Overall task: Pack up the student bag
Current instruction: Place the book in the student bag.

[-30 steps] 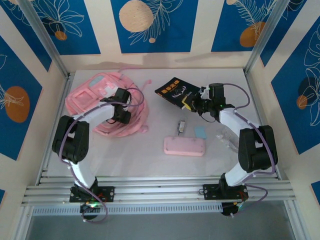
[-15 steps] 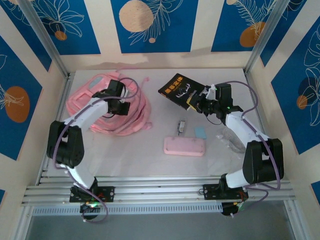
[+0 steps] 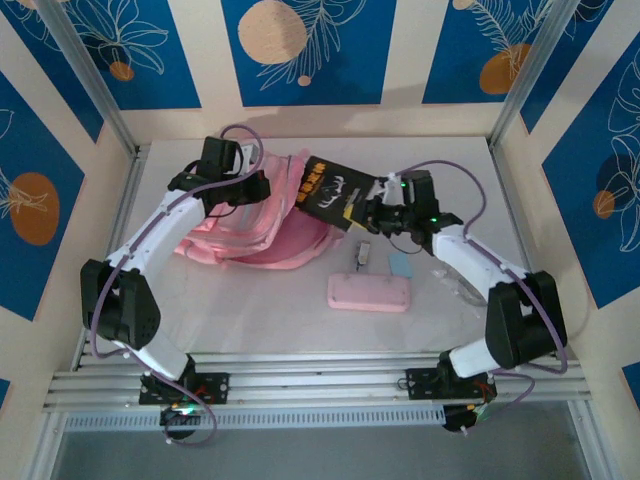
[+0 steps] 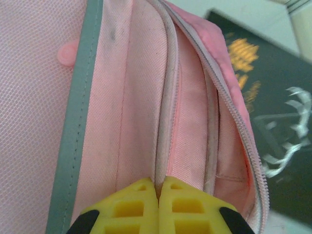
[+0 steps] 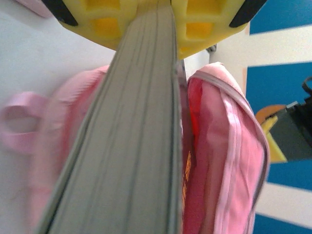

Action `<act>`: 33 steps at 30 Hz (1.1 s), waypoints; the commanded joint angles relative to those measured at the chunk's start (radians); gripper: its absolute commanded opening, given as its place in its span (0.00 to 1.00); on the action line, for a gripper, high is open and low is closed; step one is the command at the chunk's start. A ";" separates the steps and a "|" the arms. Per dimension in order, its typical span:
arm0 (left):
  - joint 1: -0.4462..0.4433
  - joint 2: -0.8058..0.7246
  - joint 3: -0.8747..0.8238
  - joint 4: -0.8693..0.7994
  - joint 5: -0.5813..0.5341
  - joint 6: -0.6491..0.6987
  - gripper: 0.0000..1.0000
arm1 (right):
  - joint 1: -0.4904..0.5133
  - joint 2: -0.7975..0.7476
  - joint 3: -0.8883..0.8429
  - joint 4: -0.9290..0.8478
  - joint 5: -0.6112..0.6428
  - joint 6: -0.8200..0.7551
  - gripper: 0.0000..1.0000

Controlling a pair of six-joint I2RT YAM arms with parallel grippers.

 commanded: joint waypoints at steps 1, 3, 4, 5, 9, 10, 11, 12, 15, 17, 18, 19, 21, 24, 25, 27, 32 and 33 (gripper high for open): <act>-0.004 -0.013 0.026 0.160 0.096 -0.075 0.00 | 0.062 0.104 0.071 0.189 -0.077 0.058 0.00; -0.005 -0.016 0.019 0.182 0.099 -0.093 0.00 | 0.095 0.181 0.119 0.220 -0.095 0.079 0.00; -0.006 -0.018 0.014 0.196 0.101 -0.103 0.00 | 0.109 0.218 0.141 0.239 -0.105 0.093 0.00; -0.006 -0.020 0.011 0.206 0.102 -0.111 0.00 | 0.120 0.250 0.157 0.265 -0.115 0.106 0.00; -0.009 -0.023 -0.012 0.247 0.104 -0.135 0.00 | 0.157 0.389 0.227 0.423 -0.188 0.181 0.00; -0.009 -0.022 -0.017 0.256 0.106 -0.141 0.00 | 0.166 0.429 0.262 0.436 -0.212 0.190 0.00; -0.009 -0.023 -0.022 0.264 0.106 -0.147 0.00 | 0.175 0.462 0.298 0.427 -0.223 0.192 0.00; -0.009 -0.022 -0.030 0.279 0.107 -0.155 0.00 | 0.185 0.498 0.336 0.408 -0.223 0.193 0.00; -0.011 -0.024 -0.049 0.310 0.105 -0.172 0.00 | 0.204 0.594 0.426 0.374 -0.187 0.203 0.01; -0.013 -0.022 -0.064 0.333 0.106 -0.187 0.00 | 0.212 0.662 0.477 0.392 -0.183 0.229 0.01; -0.014 -0.021 -0.070 0.347 0.109 -0.195 0.00 | 0.216 0.698 0.508 0.399 -0.189 0.243 0.02; -0.014 -0.019 -0.075 0.356 0.111 -0.201 0.00 | 0.222 0.733 0.541 0.397 -0.199 0.258 0.02; -0.015 -0.013 -0.079 0.364 0.115 -0.206 0.00 | 0.234 0.784 0.604 0.374 -0.216 0.265 0.03; -0.016 -0.012 -0.090 0.379 0.107 -0.211 0.00 | 0.246 0.815 0.672 0.263 -0.216 0.219 0.15; -0.015 -0.013 -0.096 0.385 0.099 -0.211 0.00 | 0.244 0.809 0.670 0.238 -0.210 0.207 0.23; -0.015 -0.014 -0.104 0.395 0.083 -0.210 0.00 | 0.230 0.781 0.638 0.209 -0.190 0.195 0.32; -0.015 -0.002 -0.110 0.416 0.055 -0.209 0.00 | 0.164 0.635 0.509 0.123 -0.132 0.166 0.48; -0.015 -0.001 -0.115 0.426 0.051 -0.212 0.00 | 0.149 0.597 0.479 0.092 -0.120 0.149 0.50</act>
